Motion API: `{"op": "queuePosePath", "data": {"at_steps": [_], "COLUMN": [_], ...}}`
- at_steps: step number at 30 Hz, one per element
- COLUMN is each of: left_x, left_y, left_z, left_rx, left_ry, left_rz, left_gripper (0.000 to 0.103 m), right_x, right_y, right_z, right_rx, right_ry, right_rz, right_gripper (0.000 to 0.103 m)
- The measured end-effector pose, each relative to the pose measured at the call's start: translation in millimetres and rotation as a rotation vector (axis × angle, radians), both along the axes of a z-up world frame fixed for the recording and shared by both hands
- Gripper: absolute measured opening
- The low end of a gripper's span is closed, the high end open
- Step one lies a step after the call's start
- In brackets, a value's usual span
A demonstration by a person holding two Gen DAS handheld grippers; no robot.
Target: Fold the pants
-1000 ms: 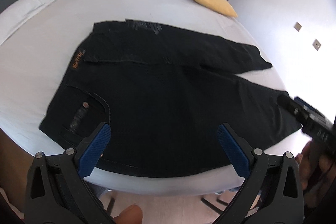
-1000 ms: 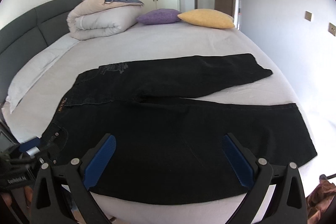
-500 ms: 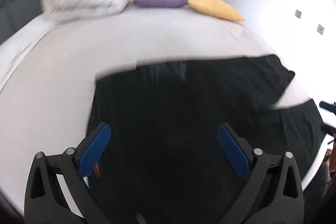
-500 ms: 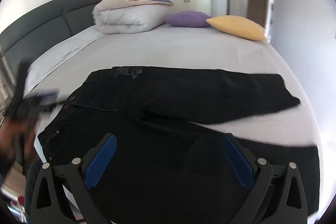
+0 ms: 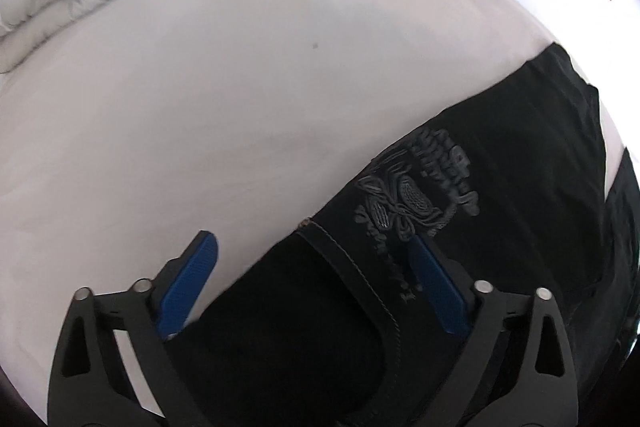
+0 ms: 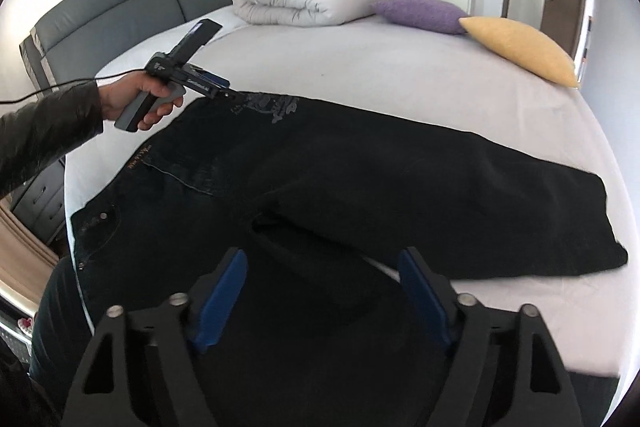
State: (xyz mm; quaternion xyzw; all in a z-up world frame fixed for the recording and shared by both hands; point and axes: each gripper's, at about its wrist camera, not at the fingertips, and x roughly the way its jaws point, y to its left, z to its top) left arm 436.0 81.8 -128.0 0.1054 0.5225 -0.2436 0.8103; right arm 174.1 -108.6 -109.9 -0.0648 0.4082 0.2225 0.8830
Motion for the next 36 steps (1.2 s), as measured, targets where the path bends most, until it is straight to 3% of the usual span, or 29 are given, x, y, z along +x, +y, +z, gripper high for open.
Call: {"op": "queuePosePath", "data": {"at_steps": [5, 9, 13, 20, 22, 26, 31, 36], "left_x": [21, 33, 10, -31, -73, -103, -120, -109], "left_y": [2, 9, 9, 15, 13, 4, 6, 5], "left_z": [-17, -14, -5, 24, 34, 42, 49, 46], "left_rx": [-0.005, -0.004, 0.035, 0.063, 0.051, 0.051, 0.044, 0.022], "left_ry": [0.071, 0.078, 0.036, -0.146, -0.208, -0.29, -0.321, -0.327], "left_rz": [-0.073, -0.072, -0.081, -0.084, -0.082, -0.087, -0.098, -0.098], "left_gripper": [0.075, 0.025, 0.011, 0.008, 0.008, 0.008, 0.008, 0.008], "right_x": [29, 54, 78, 127, 141, 176, 211, 233], "right_y": [8, 13, 16, 35, 43, 59, 76, 86], "right_z": [-6, -10, -10, -7, -6, -10, -28, -45], "right_rx": [-0.017, -0.027, -0.04, -0.103, -0.134, -0.192, -0.287, -0.371], "right_ry": [0.004, 0.012, 0.007, -0.01, -0.022, -0.009, 0.027, 0.068], "right_rz": [0.066, 0.077, 0.074, 0.102, 0.131, 0.153, 0.183, 0.235], "right_gripper": [0.07, 0.067, 0.066, 0.066, 0.066, 0.066, 0.061, 0.056]}}
